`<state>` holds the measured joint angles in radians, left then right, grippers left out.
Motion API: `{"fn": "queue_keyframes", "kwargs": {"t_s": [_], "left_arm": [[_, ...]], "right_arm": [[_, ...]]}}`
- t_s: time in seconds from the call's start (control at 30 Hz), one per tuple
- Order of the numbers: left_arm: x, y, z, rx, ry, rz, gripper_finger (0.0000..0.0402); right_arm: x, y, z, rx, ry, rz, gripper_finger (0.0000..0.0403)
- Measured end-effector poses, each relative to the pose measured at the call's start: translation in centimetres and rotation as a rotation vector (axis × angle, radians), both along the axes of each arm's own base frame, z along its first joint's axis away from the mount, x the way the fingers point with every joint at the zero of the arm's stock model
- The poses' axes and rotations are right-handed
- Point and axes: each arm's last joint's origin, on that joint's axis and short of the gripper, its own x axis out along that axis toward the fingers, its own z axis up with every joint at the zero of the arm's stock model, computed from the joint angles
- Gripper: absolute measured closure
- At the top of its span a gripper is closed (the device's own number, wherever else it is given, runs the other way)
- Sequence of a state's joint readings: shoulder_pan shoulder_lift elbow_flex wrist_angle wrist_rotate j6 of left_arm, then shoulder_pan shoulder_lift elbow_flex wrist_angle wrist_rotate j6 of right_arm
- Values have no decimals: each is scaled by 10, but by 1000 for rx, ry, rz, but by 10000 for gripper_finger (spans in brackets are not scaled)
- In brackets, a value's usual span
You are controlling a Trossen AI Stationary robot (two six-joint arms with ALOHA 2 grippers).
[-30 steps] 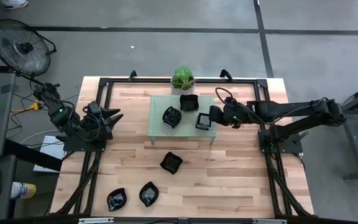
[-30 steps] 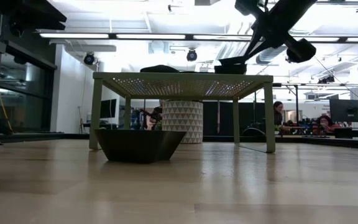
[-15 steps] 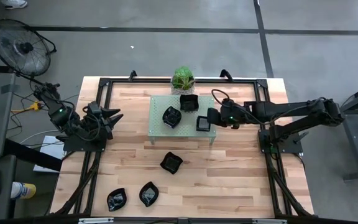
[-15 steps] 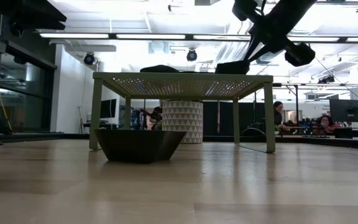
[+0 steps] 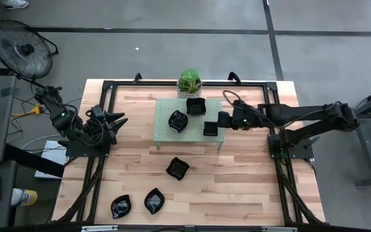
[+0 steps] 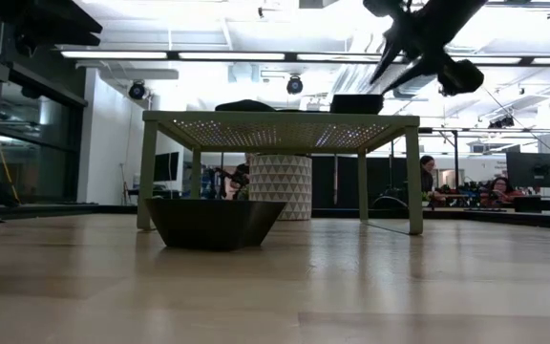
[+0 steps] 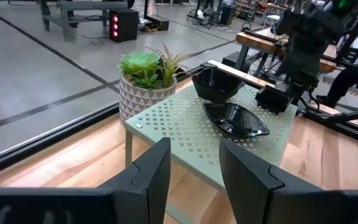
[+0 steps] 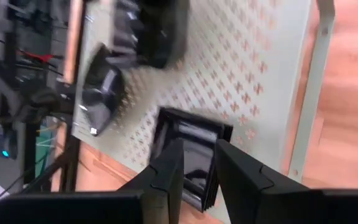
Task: Pick & Place Mini shaped plates
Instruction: Stack the black distorted square plate on the other black distorted square plate on the shelf
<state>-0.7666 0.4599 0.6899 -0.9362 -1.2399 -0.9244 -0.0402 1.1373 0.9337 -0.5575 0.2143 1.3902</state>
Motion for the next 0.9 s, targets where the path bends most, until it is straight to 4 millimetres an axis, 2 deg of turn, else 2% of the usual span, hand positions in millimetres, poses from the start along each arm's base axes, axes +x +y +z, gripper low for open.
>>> {"fn": "queue_keyframes", "kwargs": {"t_s": [0.27, 0.57, 0.9], "left_arm": [[2, -3, 1, -77, -10, -42, 266], [8, -8, 7, -162, -75, -56, 266], [35, -35, -2, -284, -86, -25, 266]], "right_arm": [[-34, -3, 33, -229, -104, -16, 312], [-67, -3, 56, -438, -160, 31, 311], [-93, -2, 70, -557, -205, 92, 310]]}}
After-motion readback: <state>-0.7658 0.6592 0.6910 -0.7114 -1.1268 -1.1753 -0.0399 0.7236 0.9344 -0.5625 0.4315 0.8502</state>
